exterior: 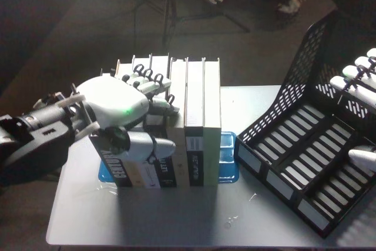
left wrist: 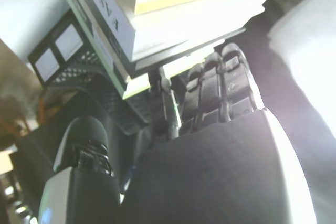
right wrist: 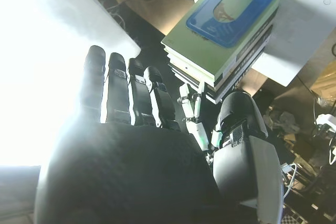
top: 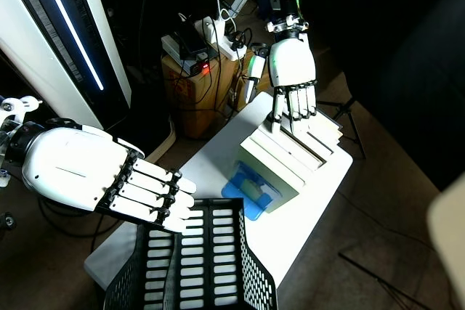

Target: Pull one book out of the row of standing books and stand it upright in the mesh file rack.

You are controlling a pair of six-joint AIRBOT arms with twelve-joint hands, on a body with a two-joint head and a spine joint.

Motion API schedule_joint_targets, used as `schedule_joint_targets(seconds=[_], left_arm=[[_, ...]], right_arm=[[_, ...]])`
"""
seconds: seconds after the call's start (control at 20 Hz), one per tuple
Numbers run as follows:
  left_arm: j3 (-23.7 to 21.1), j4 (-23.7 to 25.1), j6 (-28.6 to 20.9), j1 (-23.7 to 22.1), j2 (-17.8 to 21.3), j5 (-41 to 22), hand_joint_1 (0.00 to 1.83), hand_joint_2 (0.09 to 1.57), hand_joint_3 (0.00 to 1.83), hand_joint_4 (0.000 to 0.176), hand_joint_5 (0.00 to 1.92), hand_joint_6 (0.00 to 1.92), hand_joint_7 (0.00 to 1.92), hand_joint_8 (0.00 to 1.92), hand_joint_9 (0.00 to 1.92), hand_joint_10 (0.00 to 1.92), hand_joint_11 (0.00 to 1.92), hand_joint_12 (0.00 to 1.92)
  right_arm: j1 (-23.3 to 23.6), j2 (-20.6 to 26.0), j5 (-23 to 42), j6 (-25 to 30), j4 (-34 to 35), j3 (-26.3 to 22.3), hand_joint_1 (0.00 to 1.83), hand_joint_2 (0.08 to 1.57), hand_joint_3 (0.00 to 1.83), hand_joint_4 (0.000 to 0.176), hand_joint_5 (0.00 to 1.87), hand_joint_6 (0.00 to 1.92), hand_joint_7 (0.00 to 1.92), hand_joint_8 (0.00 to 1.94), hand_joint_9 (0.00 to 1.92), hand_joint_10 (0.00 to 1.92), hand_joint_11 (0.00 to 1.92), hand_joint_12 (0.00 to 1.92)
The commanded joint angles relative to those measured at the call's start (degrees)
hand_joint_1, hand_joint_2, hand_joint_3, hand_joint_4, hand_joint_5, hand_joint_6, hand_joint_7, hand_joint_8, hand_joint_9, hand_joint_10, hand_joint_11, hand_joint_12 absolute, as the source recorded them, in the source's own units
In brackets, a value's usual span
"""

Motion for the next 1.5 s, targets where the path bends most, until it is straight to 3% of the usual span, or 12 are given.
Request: schedule_joint_targets(seconds=[0.0,0.2,0.3,0.4,0.55,0.65,0.75,0.8,0.9,1.05,1.25,1.45], left_arm=[[-0.65,1.49,0.78,0.30,0.48,-2.04,0.16,1.21,0.00,0.114,0.42,0.01,0.00,0.00,0.00,0.00,0.00,0.00],[-4.24,4.03,1.90,1.88,2.88,-2.82,0.14,1.22,0.00,0.084,0.56,0.02,0.00,0.00,0.00,0.00,0.00,0.00],[-5.93,5.47,1.90,3.00,3.84,-3.47,0.14,1.21,0.00,0.087,0.55,0.01,0.00,0.00,0.00,0.00,0.00,0.00],[-7.22,5.91,1.90,4.29,4.56,-4.31,0.03,1.23,0.01,0.109,0.52,0.00,0.00,0.00,0.00,0.00,0.00,0.00],[-9.28,5.60,1.46,6.95,5.77,-6.65,0.00,1.23,0.01,0.090,0.53,0.00,0.00,0.00,0.00,0.00,0.00,0.00],[-11.03,6.43,1.42,8.35,6.52,-8.08,0.00,1.22,0.00,0.104,0.52,0.00,0.00,0.00,0.00,0.00,0.00,0.00],[-12.13,7.38,1.42,8.91,6.90,-8.56,0.00,1.22,0.00,0.093,0.54,0.01,0.00,0.00,0.00,0.00,0.00,0.00],[-12.79,8.10,1.42,9.35,7.14,-8.78,0.00,1.23,0.00,0.062,0.48,0.00,0.00,0.00,0.00,0.00,0.00,0.00],[-13.95,9.30,1.41,10.19,7.63,-9.21,0.00,1.23,0.00,0.065,0.47,0.00,0.00,0.00,0.00,0.00,0.00,0.00],[-15.66,10.25,0.94,12.32,8.02,-10.44,0.00,1.24,0.01,0.031,0.51,0.01,0.00,0.00,0.00,0.00,0.00,0.00],[-15.97,10.65,-3.29,15.58,7.90,-12.60,0.00,1.24,0.00,0.054,0.49,0.00,0.00,0.00,0.00,0.00,0.00,0.00],[-16.56,8.81,-3.90,15.45,10.26,-19.50,0.00,1.30,0.03,0.000,0.34,0.00,0.00,0.00,0.00,0.00,0.00,0.00]], right_arm=[[0.08,0.14,6.41,-0.03,-1.11,0.18,0.07,1.24,0.00,0.000,0.00,0.00,0.00,0.00,0.00,0.00,0.00,0.00],[-0.03,0.14,6.42,-0.02,-0.88,0.14,0.08,1.24,0.00,0.000,0.00,0.00,0.00,0.00,0.00,0.00,0.00,0.00],[-0.15,0.14,6.43,-0.02,-0.64,0.11,0.07,1.24,0.00,0.000,0.00,0.00,0.00,0.00,0.00,0.00,0.00,0.00],[-0.26,0.14,6.43,-0.02,-0.54,0.11,0.07,1.25,0.00,0.000,0.00,0.00,0.00,0.00,0.00,0.00,0.00,0.00],[-0.34,0.13,6.44,-0.02,-0.39,0.03,0.07,1.25,0.00,0.000,0.00,0.00,0.00,0.00,0.00,0.00,0.00,0.00],[-0.47,0.13,6.44,-0.02,-0.14,0.02,0.06,1.25,0.00,0.000,0.00,0.00,0.00,0.00,0.00,0.00,0.00,0.00],[-0.65,0.13,6.45,-0.02,0.10,0.02,0.08,1.26,0.00,0.000,0.00,0.00,0.00,0.00,0.00,0.00,0.00,0.00],[-0.78,0.13,6.46,-0.02,0.26,0.02,0.05,1.24,0.00,0.000,0.00,0.00,0.00,0.00,0.00,0.00,0.00,0.00],[-0.94,0.13,6.46,-0.02,0.45,0.01,0.06,1.24,0.00,0.000,0.00,0.00,0.00,0.00,0.00,0.00,0.00,0.00],[-1.27,0.14,6.46,-0.02,0.88,0.01,0.12,1.26,0.00,0.000,0.00,0.00,0.00,0.00,0.00,0.00,0.00,0.00],[-1.35,0.14,6.46,-0.02,1.02,0.02,0.08,1.27,0.01,0.000,0.00,0.00,0.00,0.00,0.00,0.00,0.00,0.00],[-1.38,0.49,6.45,-0.02,0.05,-0.42,0.12,1.25,0.00,0.000,0.00,0.00,0.00,0.00,0.00,0.00,0.00,0.00]])
